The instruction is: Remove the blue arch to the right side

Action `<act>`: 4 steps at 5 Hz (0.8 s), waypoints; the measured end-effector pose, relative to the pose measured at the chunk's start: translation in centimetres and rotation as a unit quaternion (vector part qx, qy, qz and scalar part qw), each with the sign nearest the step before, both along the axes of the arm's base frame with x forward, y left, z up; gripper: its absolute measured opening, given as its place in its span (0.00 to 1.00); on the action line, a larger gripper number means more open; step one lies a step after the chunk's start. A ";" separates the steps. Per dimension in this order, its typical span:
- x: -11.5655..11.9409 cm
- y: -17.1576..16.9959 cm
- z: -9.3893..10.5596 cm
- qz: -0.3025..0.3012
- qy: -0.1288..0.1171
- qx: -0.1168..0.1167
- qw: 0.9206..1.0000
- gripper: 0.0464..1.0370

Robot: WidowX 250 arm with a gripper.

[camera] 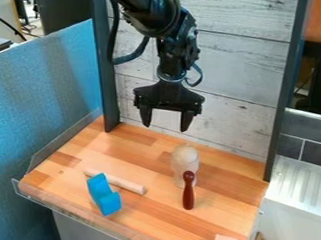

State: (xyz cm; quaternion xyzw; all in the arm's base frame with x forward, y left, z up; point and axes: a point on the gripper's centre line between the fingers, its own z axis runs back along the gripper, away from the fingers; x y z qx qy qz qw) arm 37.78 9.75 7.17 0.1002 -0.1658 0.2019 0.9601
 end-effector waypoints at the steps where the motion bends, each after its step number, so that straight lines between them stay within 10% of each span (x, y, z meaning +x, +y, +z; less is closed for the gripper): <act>1: -0.3 -0.1 -1.4 -0.001 0.019 -0.006 1.000 0.96; 4: -3.2 1.6 -0.7 -0.117 0.036 -0.054 0.991 0.96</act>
